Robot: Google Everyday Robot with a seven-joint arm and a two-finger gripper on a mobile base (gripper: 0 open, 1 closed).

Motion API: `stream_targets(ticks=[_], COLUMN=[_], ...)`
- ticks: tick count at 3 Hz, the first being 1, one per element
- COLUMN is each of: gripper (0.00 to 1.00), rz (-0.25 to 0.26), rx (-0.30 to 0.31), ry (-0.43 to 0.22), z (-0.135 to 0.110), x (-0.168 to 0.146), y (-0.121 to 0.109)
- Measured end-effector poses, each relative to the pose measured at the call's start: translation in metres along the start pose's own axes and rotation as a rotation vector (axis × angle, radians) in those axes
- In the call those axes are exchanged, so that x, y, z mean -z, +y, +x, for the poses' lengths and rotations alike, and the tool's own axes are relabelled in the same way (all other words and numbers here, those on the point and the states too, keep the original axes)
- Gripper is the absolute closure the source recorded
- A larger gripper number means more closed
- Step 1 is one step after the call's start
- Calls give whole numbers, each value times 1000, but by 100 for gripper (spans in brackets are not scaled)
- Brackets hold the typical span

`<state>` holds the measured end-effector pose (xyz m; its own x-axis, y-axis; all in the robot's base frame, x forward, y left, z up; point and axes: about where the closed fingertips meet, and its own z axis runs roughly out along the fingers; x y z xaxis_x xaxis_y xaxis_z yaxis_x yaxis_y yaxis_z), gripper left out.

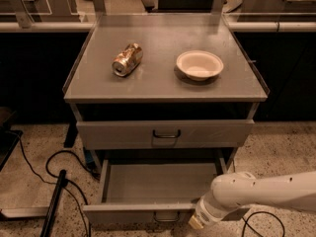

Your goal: Close middle drawer

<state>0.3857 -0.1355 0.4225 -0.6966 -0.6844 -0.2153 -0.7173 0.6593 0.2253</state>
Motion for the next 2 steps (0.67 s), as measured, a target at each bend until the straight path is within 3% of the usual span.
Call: stream_targets(ticks=[2], gripper=[36], rz=[0], rx=[0], ry=[0], z=[0], x=[0], y=[0])
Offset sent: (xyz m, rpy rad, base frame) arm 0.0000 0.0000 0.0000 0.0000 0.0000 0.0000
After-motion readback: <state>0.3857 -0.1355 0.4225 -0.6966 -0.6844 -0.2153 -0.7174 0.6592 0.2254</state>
